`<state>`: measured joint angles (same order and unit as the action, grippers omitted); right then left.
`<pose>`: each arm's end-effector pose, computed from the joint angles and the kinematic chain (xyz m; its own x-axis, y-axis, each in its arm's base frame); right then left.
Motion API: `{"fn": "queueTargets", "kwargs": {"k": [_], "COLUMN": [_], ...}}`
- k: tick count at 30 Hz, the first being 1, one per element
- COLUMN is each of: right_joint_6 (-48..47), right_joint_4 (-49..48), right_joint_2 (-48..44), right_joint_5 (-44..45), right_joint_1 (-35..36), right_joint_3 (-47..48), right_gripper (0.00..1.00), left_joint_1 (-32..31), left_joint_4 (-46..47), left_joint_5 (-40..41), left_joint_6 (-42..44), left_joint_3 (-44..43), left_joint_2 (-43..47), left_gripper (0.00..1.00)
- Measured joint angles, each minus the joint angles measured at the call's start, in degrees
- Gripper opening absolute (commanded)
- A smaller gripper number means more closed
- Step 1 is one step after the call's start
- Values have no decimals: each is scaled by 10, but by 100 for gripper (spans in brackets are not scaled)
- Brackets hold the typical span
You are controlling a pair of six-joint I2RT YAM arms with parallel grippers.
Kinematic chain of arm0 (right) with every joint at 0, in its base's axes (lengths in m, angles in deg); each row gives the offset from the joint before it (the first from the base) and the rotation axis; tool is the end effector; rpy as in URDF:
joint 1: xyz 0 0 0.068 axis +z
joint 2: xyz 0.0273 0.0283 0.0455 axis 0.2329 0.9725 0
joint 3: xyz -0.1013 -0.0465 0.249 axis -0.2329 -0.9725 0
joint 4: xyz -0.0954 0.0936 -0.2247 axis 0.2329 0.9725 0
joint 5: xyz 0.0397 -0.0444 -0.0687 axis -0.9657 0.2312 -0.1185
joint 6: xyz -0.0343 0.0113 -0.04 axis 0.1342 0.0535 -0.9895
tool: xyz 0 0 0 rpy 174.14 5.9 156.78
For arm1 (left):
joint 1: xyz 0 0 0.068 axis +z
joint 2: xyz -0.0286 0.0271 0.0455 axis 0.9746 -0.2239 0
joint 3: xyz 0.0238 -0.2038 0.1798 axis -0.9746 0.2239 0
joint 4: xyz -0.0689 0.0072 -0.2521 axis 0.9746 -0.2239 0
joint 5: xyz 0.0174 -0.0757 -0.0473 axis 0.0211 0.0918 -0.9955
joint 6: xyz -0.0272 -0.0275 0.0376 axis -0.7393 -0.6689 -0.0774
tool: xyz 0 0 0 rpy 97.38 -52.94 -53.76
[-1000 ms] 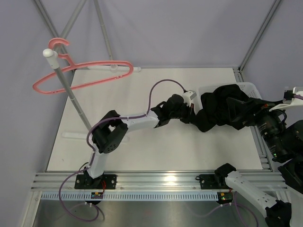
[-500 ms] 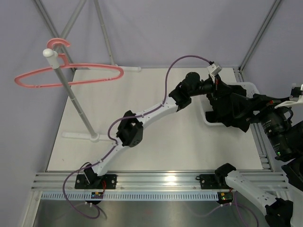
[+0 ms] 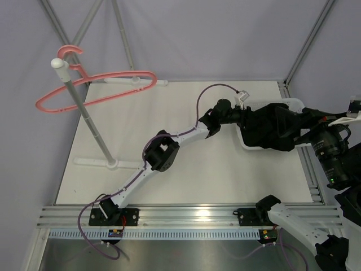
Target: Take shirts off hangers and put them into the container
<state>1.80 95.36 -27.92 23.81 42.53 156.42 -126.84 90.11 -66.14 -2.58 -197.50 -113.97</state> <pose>0.0321 0.0045 0.5360 0.0512 0.2447 -0.9682 -0.1897 0.9542 0.2311 0.3842 -0.4829 0.1786 -0.5938 -0.0813 -0.8005 0.7897 0.1320 -0.5992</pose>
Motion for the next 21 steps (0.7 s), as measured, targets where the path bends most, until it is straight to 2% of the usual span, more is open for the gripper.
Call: {"fn": "queueTargets", "kwargs": {"k": [3, 4, 6, 10, 14, 18, 21], "right_joint_6": [0, 0, 1, 4, 7, 13, 24], "right_joint_4": [0, 1, 1, 0, 1, 0, 0], "right_joint_2": [0, 1, 3, 3, 3, -3, -19], "right_joint_5": [0, 0, -1, 0, 0, -5, -22], "right_joint_1": [0, 0, 0, 0, 0, 0, 0], "right_joint_3": [-8, -10, -10, -20, -38, -62, -90], "right_gripper": [99, 100, 99, 100, 99, 99, 99], "left_joint_1": [1, 1, 2, 7, 16, 24, 17], "left_joint_4": [-24, -30, -44, -103, -144, -132, -97], "left_joint_5": [2, 2, 3, 19, 39, 46, 59], "left_joint_6": [4, 5, 12, 43, 88, 106, 106], "left_joint_3": [32, 48, 82, 140, 164, 208, 294], "left_joint_2": [27, 40, 70, 160, 278, 418, 529], "left_gripper": [81, 89, 99, 99, 99, 99, 99]}}
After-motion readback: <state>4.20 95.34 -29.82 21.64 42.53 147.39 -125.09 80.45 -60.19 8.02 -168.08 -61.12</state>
